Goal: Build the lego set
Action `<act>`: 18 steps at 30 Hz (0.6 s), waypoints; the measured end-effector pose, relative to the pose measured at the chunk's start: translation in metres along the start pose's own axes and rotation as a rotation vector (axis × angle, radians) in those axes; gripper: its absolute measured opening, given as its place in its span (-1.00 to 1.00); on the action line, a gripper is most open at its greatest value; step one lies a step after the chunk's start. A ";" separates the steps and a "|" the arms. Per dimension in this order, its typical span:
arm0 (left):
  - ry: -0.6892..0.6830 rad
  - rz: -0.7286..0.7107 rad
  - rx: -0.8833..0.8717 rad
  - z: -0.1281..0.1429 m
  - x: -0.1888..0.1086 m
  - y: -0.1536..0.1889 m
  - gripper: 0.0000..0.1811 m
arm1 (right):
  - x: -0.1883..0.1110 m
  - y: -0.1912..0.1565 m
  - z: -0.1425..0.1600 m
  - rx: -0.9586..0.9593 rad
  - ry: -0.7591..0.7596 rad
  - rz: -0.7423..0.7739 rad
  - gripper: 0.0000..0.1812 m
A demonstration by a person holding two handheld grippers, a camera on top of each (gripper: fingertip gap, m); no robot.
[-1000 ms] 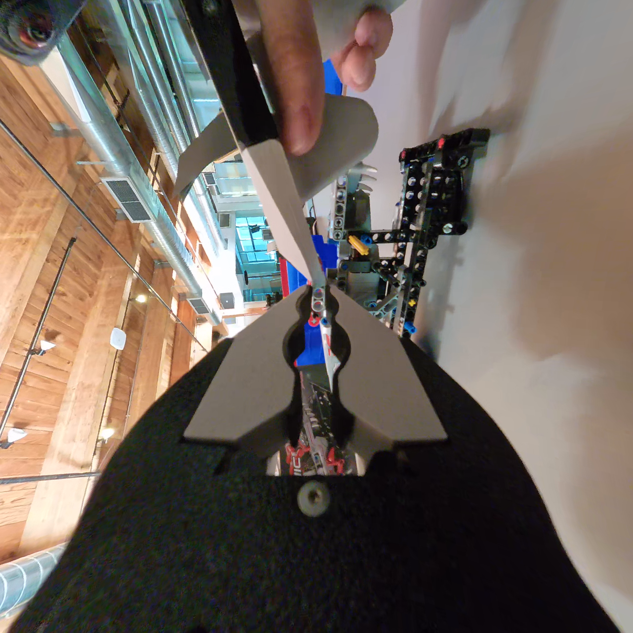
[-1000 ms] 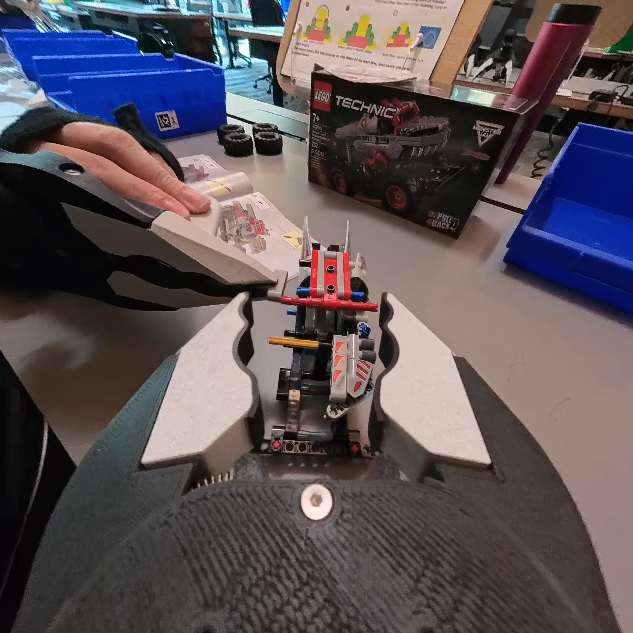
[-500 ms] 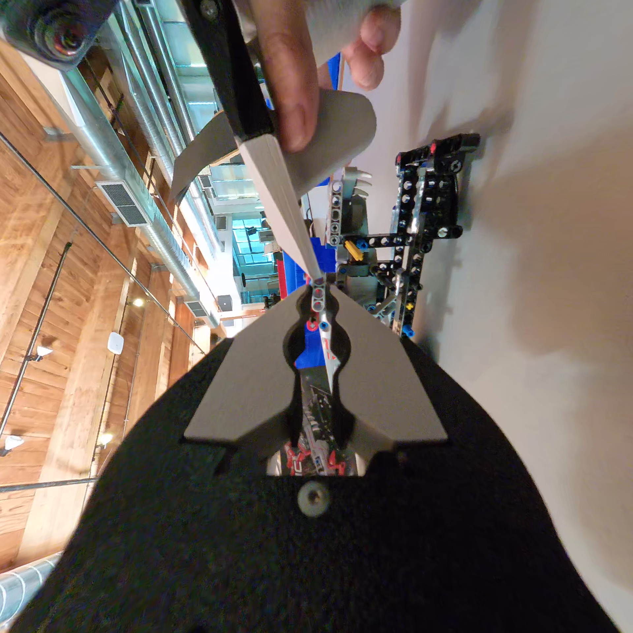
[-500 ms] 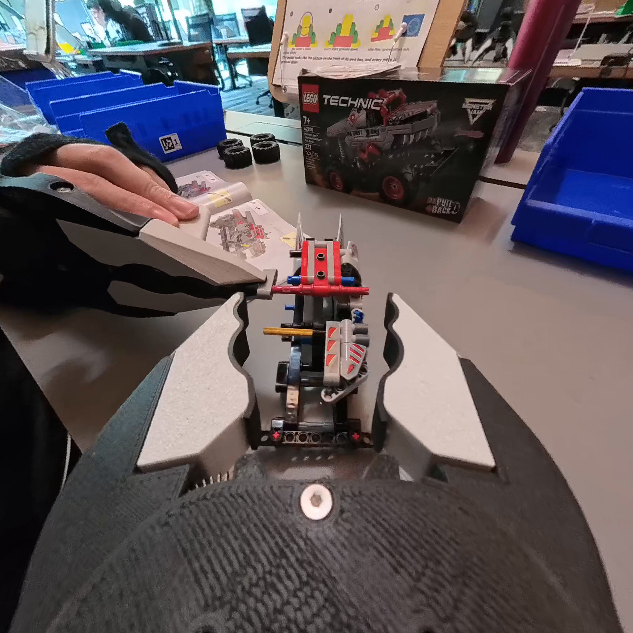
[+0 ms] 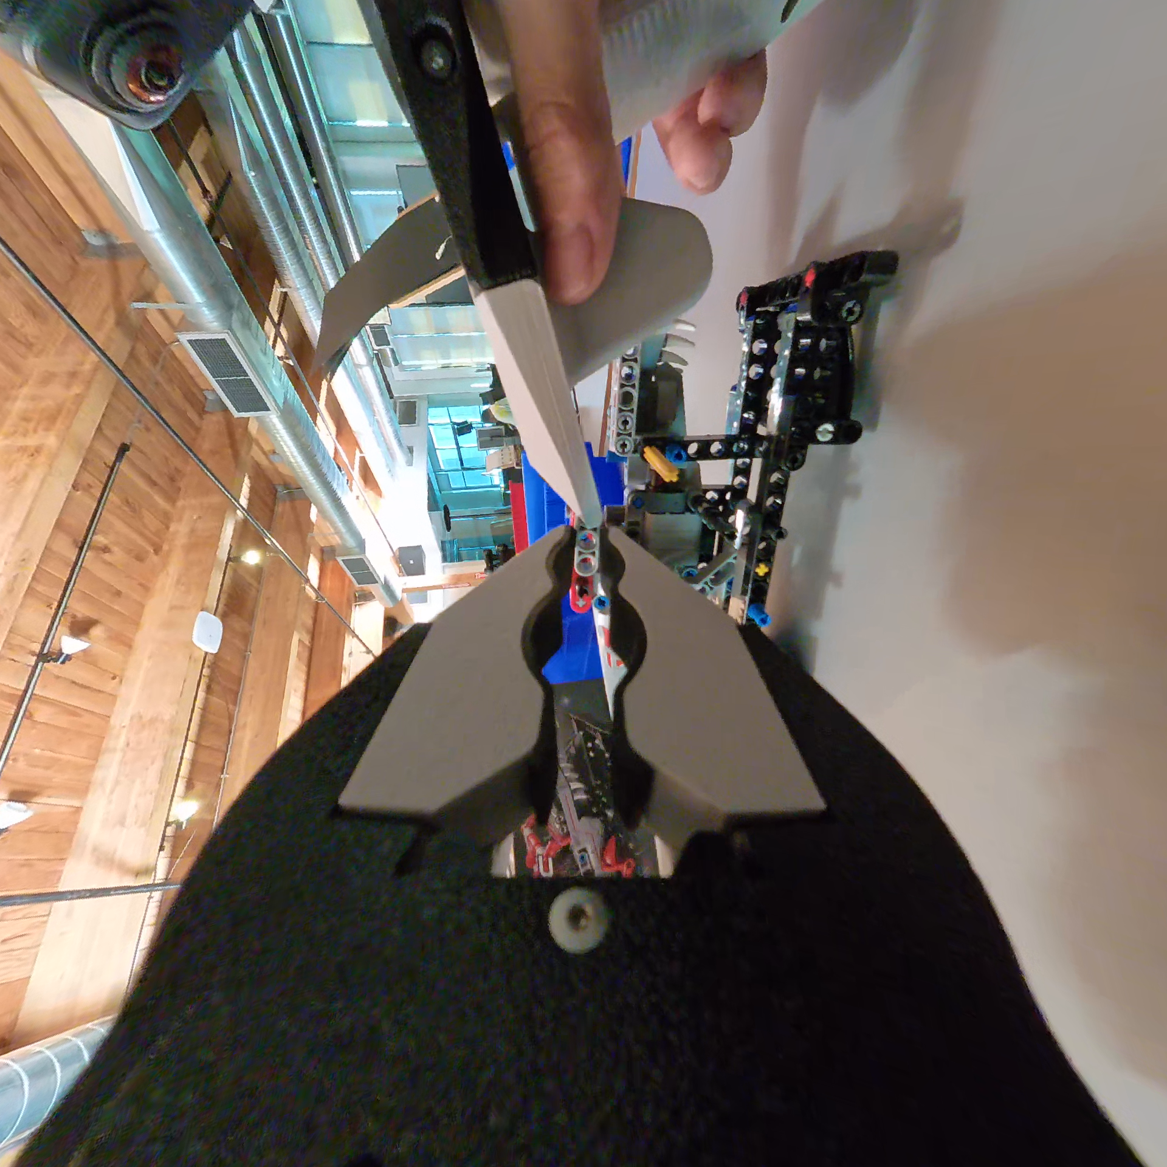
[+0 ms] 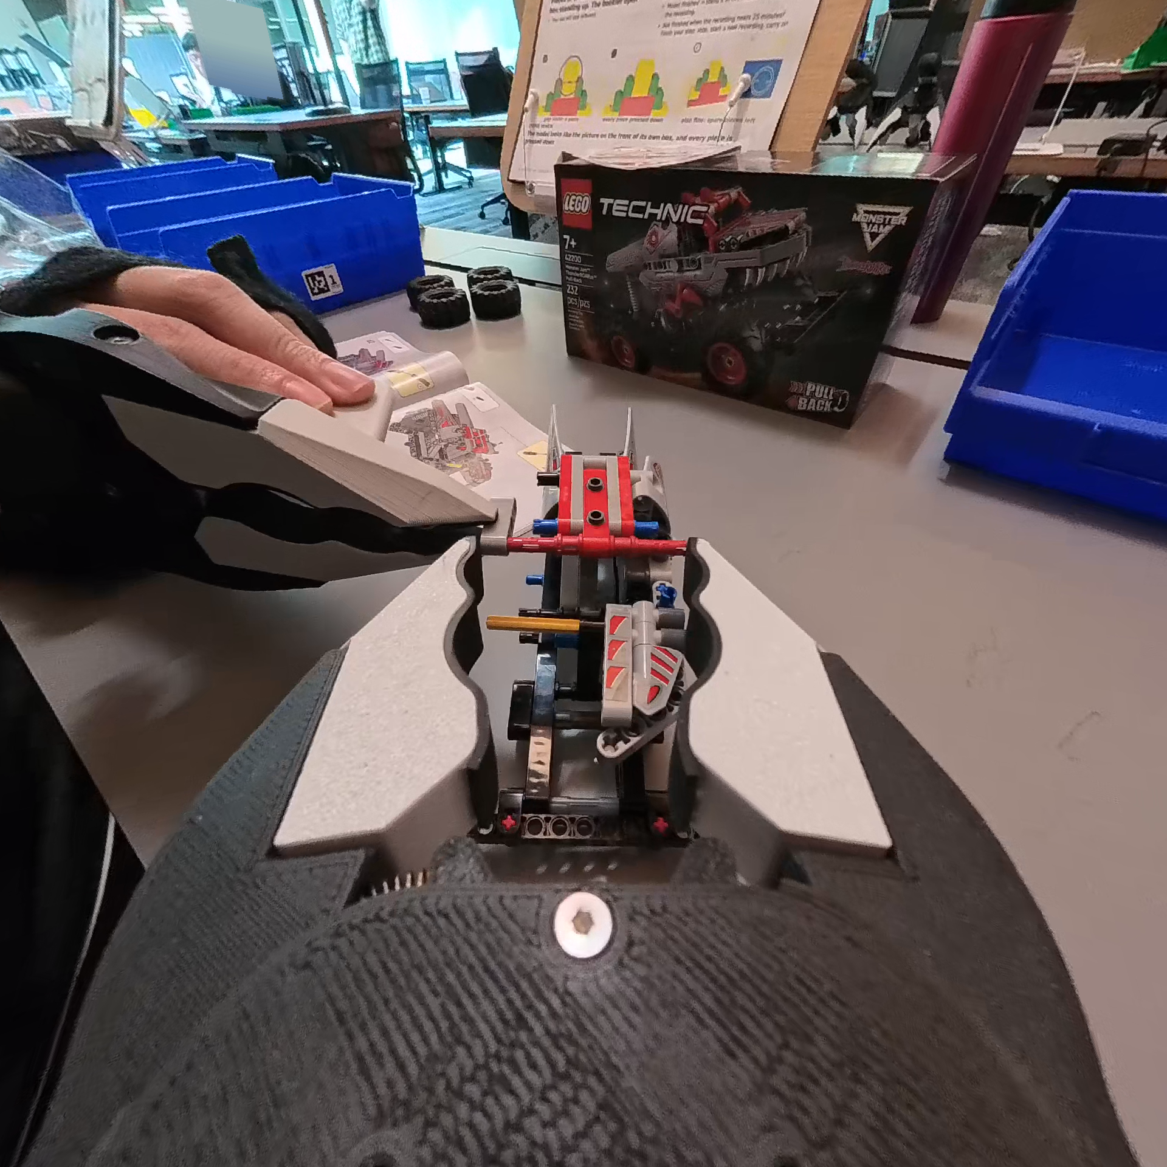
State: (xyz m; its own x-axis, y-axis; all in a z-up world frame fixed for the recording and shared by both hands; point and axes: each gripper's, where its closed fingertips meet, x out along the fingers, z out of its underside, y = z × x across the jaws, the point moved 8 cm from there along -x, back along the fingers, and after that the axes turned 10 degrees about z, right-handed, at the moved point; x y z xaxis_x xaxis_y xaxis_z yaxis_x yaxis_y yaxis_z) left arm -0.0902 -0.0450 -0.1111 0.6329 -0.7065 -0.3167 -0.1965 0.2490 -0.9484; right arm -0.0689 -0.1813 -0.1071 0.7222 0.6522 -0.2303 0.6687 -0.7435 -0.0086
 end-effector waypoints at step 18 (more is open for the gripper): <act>0.166 0.005 -0.018 0.014 0.004 -0.002 -0.96 | -0.002 0.002 0.001 -0.027 0.020 -0.003 -0.32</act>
State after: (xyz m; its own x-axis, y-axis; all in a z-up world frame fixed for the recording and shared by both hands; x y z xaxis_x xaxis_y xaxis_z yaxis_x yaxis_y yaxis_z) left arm -0.0770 -0.0395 -0.1108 0.4997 -0.8056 -0.3183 -0.2131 0.2418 -0.9466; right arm -0.0696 -0.1843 -0.1075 0.7231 0.6577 -0.2111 0.6755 -0.7372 0.0169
